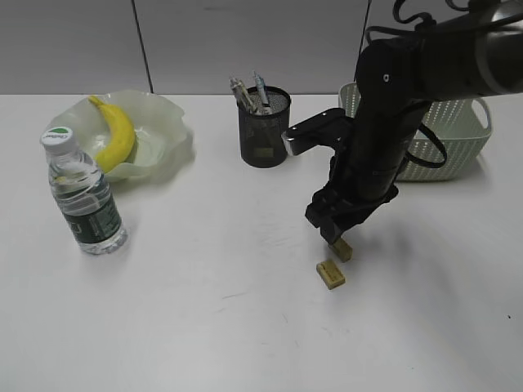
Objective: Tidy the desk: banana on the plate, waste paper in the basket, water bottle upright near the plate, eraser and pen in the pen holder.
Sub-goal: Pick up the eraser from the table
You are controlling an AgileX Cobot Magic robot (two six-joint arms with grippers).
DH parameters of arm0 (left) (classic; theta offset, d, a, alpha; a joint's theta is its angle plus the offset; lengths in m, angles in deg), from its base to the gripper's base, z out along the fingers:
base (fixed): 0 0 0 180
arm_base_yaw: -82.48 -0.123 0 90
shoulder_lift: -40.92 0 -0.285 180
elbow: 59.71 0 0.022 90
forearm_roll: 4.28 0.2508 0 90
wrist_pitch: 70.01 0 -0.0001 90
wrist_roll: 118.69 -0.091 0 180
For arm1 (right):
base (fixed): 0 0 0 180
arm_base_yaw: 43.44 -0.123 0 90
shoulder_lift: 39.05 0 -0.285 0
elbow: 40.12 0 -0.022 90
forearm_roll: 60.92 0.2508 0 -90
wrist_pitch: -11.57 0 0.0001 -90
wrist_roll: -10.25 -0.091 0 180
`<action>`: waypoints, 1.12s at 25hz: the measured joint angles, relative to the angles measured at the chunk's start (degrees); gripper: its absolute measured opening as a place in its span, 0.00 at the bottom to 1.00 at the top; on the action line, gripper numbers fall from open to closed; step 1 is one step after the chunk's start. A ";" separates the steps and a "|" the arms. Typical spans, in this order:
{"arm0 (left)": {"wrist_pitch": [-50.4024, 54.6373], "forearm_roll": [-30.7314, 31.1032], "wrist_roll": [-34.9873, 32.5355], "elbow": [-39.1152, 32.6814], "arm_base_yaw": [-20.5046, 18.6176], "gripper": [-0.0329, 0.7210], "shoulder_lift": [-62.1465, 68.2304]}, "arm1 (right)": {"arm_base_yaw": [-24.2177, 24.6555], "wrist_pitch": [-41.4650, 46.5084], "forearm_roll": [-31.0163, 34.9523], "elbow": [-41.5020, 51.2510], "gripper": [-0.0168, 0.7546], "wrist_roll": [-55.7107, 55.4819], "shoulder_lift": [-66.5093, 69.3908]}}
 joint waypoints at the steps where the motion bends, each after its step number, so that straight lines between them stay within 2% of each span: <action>1: 0.00 0.00 0.00 0.00 0.00 0.45 0.00 | 0.00 -0.06 0.57 0.00 0.62 0.21 0.07; 9: 0.00 0.00 0.00 0.00 0.00 0.45 0.00 | 0.00 -0.26 1.73 0.00 0.60 0.71 3.21; 14: 0.00 0.00 0.00 0.00 0.00 0.45 0.00 | 0.00 -1.31 1.77 0.00 0.43 0.77 3.44; 21: 0.00 0.00 0.00 0.00 0.00 0.45 0.00 | 0.00 -1.31 2.29 -0.05 0.37 0.89 5.02; 24: 0.00 0.00 0.00 0.00 0.00 0.45 0.00 | 0.00 -1.02 2.50 -0.12 0.17 0.89 5.02; 28: 0.00 0.00 0.00 0.00 0.00 0.45 0.00 | 0.00 1.81 2.66 -2.44 0.18 0.89 5.02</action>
